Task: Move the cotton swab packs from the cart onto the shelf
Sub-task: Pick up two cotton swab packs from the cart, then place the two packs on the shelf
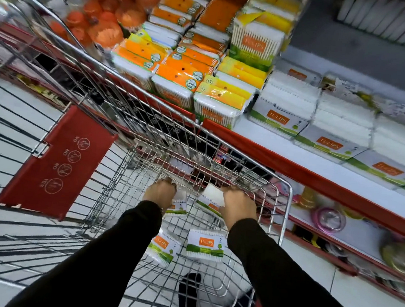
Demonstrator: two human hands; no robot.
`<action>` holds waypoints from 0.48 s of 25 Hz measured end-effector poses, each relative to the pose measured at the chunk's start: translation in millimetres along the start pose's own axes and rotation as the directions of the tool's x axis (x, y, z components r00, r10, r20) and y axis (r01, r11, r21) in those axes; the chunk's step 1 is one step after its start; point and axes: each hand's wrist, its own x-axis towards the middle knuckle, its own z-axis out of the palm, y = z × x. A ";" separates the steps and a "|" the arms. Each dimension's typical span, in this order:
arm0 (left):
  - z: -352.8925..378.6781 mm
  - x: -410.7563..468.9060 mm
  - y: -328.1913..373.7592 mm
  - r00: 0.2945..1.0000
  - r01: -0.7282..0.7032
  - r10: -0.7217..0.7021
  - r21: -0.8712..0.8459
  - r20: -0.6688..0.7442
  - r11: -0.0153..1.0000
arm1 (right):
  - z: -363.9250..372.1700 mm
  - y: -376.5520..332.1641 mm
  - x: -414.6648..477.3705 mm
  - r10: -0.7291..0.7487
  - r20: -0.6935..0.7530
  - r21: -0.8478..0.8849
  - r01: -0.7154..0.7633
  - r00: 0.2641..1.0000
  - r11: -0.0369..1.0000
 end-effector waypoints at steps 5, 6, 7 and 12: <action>-68.9 -71.3 6.9 0.988 -0.019 0.006 -0.083 -0.153 0.996 | -67.3 1.1 -57.8 0.051 -0.081 0.099 -0.043 0.995 0.994; -86.0 -86.1 10.2 0.979 -0.037 0.014 -0.107 -0.203 0.994 | -83.4 4.2 -72.8 0.068 -0.116 0.118 -0.054 0.991 0.992; -102.9 -100.7 14.2 0.968 -0.062 0.028 -0.128 -0.250 0.990 | -100.5 8.9 -89.1 0.088 -0.160 0.138 -0.066 0.983 0.988; -188.4 -143.1 44.9 0.866 -0.249 0.147 -0.157 -0.479 0.956 | -172.7 54.8 -145.7 0.188 -0.414 0.251 -0.087 0.891 0.964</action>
